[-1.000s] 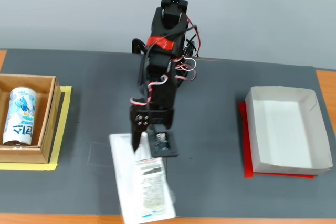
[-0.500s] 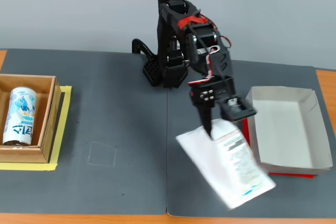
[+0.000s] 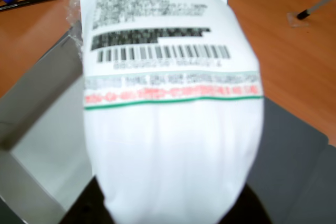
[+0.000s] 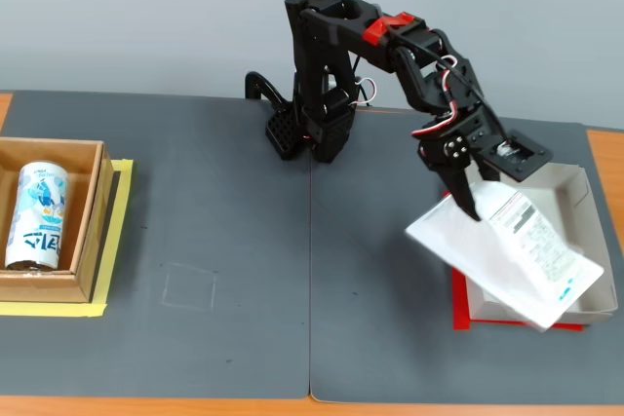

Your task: Pick the sandwich and put it in the gray box

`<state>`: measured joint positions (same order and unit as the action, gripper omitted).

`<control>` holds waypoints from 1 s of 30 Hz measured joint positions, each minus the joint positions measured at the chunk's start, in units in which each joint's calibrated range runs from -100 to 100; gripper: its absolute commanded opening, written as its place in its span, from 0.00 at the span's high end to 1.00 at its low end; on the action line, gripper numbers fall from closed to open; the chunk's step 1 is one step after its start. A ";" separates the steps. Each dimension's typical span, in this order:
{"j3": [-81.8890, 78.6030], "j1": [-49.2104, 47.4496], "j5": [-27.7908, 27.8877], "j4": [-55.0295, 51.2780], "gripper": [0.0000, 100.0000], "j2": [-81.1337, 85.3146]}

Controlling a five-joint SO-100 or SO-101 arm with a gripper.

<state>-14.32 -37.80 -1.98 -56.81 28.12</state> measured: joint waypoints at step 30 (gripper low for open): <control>16.17 -11.86 -3.47 9.45 0.98 -23.96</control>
<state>1.84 -49.67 -5.45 -47.35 4.16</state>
